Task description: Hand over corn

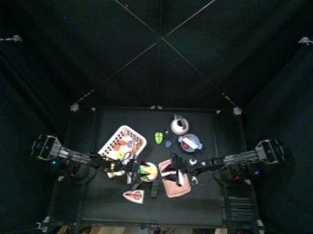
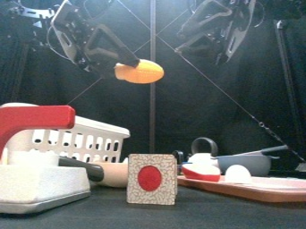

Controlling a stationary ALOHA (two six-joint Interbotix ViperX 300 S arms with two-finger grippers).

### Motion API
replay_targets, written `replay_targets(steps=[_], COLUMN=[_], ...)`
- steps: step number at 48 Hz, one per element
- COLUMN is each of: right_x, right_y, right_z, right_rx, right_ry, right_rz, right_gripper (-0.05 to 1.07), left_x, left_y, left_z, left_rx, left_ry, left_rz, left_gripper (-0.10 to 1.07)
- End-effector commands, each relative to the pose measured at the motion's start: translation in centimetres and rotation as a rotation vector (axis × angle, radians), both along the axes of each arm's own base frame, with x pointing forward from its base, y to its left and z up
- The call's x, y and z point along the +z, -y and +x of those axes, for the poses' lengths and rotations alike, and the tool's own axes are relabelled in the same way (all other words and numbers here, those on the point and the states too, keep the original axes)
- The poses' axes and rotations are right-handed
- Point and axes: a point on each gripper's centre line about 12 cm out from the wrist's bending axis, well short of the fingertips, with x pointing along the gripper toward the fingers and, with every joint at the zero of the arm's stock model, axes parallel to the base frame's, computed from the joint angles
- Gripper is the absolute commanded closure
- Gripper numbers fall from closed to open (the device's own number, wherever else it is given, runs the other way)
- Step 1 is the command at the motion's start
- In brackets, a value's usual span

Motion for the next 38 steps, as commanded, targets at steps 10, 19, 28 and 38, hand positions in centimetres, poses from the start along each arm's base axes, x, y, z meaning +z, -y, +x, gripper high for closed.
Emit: replay_targets(steps=[10,19,28,38], right_x=[0.8,0.4,-0.4,-0.4], right_y=[0.2,0.9,1.4,1.6], right_z=[1.8,2.6,2.9,3.3], right_rx=[0.002,-0.028,-0.050,-0.063], right_ry=[0.022,0.005,-0.021,-0.023], right_rz=[-0.064,-0.093,-0.110,-0.123], right_gripper=[0.28,0.23,0.03,-0.02], left_x=[1.1,1.1,1.1,1.2], left_y=[0.1,0.1,0.0,0.1], left_z=[0.5,0.5,0.5,0.5], left_rx=[0.001,0.000,0.001,0.002], left_ry=[0.041,0.042,0.044,0.048], left_rz=[0.003,0.005,0.007,0.005], left_gripper=[0.24,0.24,0.24,0.24])
